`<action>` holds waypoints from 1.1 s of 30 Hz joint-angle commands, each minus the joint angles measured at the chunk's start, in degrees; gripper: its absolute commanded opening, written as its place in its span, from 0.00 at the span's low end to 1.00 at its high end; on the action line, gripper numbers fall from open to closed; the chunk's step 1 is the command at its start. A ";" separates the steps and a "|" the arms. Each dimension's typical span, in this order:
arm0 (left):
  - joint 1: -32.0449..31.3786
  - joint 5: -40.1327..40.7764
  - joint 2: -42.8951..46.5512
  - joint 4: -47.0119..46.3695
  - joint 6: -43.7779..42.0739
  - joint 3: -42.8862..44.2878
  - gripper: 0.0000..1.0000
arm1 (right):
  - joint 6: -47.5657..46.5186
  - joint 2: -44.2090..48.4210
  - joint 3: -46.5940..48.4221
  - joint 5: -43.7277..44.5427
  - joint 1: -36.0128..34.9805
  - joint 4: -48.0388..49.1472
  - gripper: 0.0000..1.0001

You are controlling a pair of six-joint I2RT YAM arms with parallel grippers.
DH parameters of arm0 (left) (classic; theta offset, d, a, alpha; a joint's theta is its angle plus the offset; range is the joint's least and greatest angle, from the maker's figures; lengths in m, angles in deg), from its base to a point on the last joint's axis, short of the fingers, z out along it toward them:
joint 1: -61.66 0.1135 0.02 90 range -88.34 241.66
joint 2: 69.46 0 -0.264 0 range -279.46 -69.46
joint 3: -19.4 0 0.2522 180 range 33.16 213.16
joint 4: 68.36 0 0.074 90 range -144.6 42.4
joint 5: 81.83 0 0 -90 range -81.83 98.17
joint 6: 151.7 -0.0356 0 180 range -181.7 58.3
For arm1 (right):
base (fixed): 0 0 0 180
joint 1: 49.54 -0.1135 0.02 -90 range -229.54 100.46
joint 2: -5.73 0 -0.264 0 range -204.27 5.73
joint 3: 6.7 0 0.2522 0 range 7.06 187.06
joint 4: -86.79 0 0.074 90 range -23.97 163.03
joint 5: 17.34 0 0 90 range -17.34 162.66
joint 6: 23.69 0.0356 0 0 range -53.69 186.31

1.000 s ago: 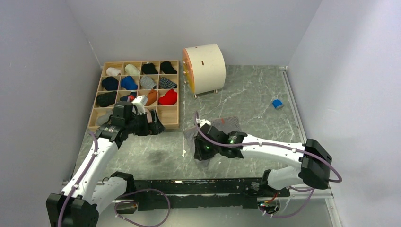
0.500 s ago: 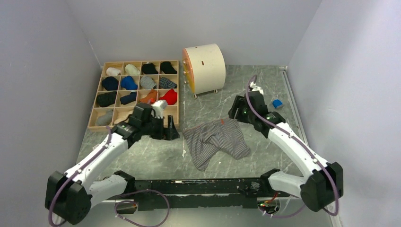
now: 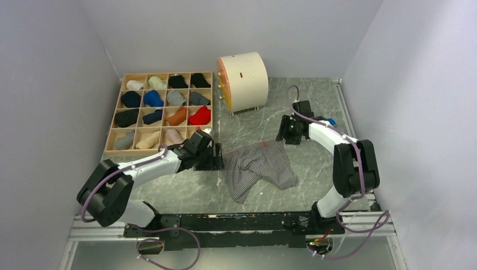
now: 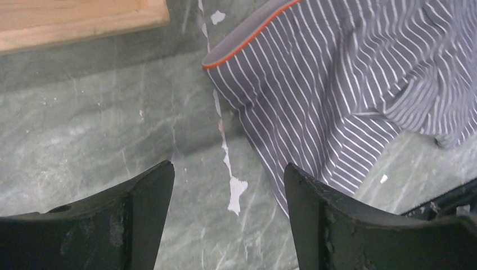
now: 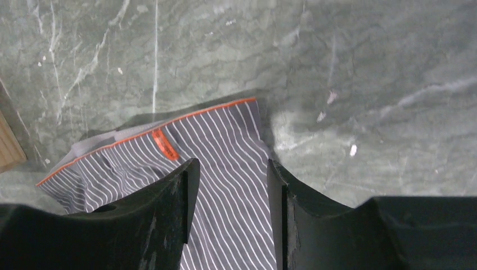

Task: Roll the underwear
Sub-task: Move the underwear to the center of the board.

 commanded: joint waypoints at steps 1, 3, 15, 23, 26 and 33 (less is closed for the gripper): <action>-0.46 3.11 -3.86 -5.85 3.15 2.32 0.74 | -2.66 -2.95 4.82 -1.55 0.20 2.08 0.50; -0.39 4.30 -5.40 -7.10 3.89 2.59 0.71 | -2.90 -3.79 4.79 -1.51 0.15 3.14 0.50; -1.07 4.74 -14.25 -9.38 3.89 6.23 0.55 | -6.46 -10.20 7.21 0.63 0.20 1.42 0.51; -1.54 6.63 -17.03 -8.59 3.40 6.35 0.42 | -7.88 -13.29 7.63 -0.65 -0.13 1.11 0.43; -1.90 6.35 -17.77 -9.10 2.96 6.28 0.33 | -8.02 -13.33 7.12 -0.05 -0.10 1.67 0.28; -2.85 8.42 -16.41 -7.00 1.07 8.96 0.05 | -7.58 -7.06 7.25 -1.62 -0.07 2.79 0.00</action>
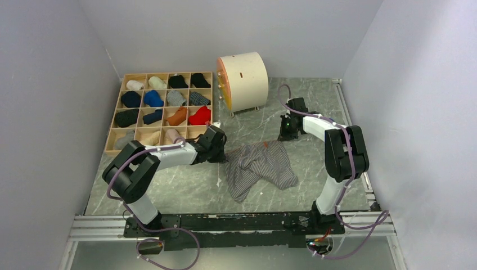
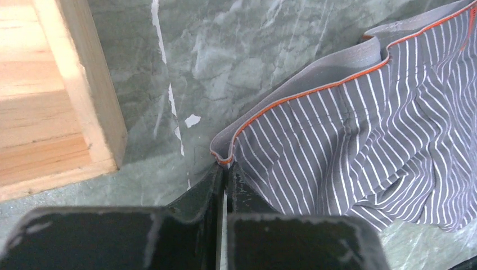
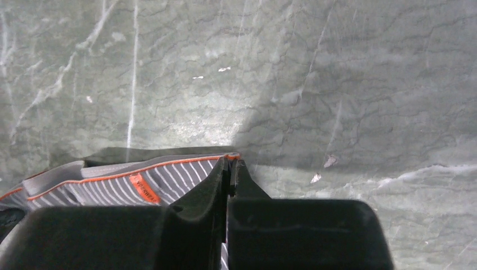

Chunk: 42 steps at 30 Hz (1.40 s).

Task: Roll the underwear
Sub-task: Move the underwear to the center of the board, then flatten out the underwear at the center of the board.

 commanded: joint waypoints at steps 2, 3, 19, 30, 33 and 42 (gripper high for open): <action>-1.05 2.38 1.67 3.98 -3.55 2.76 0.05 | -0.04 9.29 -0.04 -2.00 -0.04 1.55 0.00; -1.18 2.39 2.94 4.58 -4.35 3.38 0.05 | 0.07 11.75 -0.45 -2.23 -0.04 1.45 0.00; -2.68 -5.06 42.52 31.14 -17.12 13.61 0.05 | 9.74 69.64 -2.14 -12.95 0.00 -18.38 0.00; -2.60 -14.88 36.49 47.78 -17.71 28.42 0.05 | 11.60 67.98 5.88 -7.13 -0.19 -32.99 0.00; -2.69 -13.30 29.16 44.30 -18.17 27.76 0.05 | 10.67 62.31 0.25 1.75 -0.18 -30.25 0.00; -1.45 -7.94 -6.61 28.69 -22.53 36.25 0.05 | 9.19 35.63 -14.52 9.76 4.65 -1.60 0.00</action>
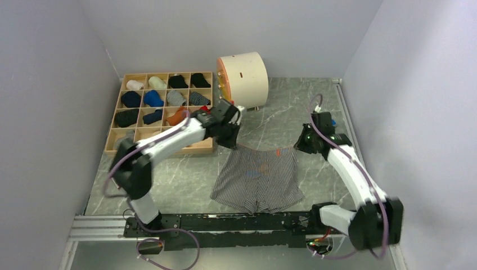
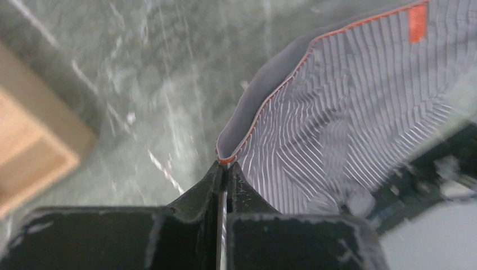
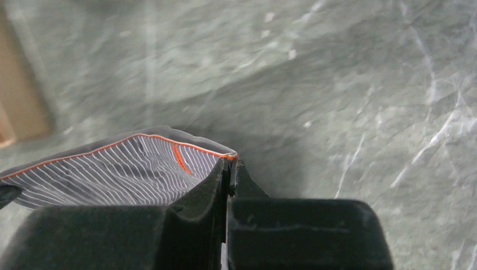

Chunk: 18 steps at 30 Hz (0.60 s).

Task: Roll the underwear
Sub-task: Flatten out the underwear at the center of the board.

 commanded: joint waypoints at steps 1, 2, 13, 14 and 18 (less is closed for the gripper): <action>0.96 3.26 -13.88 -6.78 -4.19 9.12 0.05 | -2.46 -13.70 0.52 3.39 4.73 16.20 0.00; 1.22 5.44 -16.90 -6.43 -4.40 11.42 0.05 | -2.98 -16.43 0.95 4.12 5.51 18.28 0.00; 6.05 10.53 -35.58 -2.57 -8.00 28.37 0.16 | -8.61 -40.50 16.56 -2.72 13.74 17.17 0.17; 6.08 11.20 -35.98 -2.31 -8.70 28.98 0.23 | -8.94 -41.21 18.21 -2.27 13.80 15.97 0.23; 6.35 10.81 -34.11 -2.28 -9.28 28.63 0.56 | -8.21 -37.99 19.38 -1.50 13.85 13.37 0.45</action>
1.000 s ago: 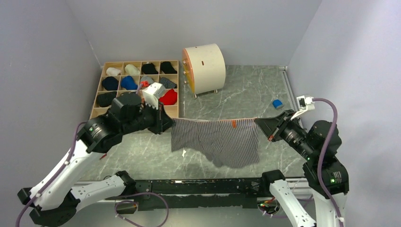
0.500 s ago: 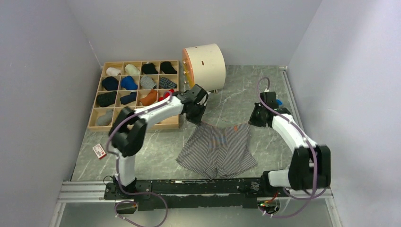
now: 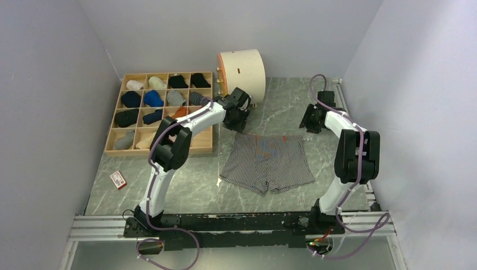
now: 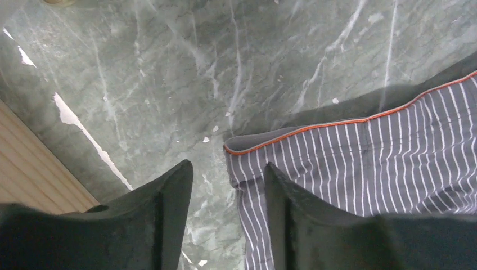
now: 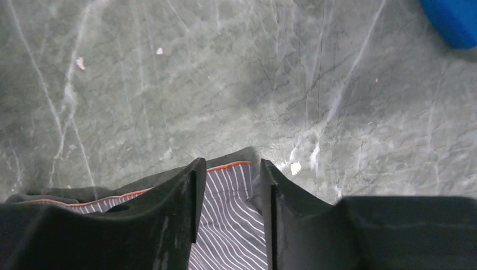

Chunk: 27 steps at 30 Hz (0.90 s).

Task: Roll the underwear
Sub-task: Flatten out the underwear at the center of the board.

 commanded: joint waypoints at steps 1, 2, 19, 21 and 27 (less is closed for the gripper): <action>0.91 0.84 3.41 -0.73 -2.27 0.29 0.64 | -0.80 5.73 1.87 -0.17 0.23 -2.12 0.46; 0.83 -0.57 5.00 -1.93 -2.23 -1.35 0.68 | -0.34 7.56 0.74 -0.76 0.23 -2.05 0.46; -5.68 -3.47 37.12 -10.40 6.91 -39.20 0.80 | 10.11 35.84 -25.29 -6.13 -0.12 -8.40 0.48; -5.70 -2.47 41.45 -11.48 8.93 -44.28 0.82 | 10.15 37.96 -28.24 -6.30 -0.20 -10.06 0.49; -5.72 -4.53 48.28 -16.38 15.05 -54.94 0.86 | 17.09 42.62 -29.75 -1.42 -1.15 -14.12 0.50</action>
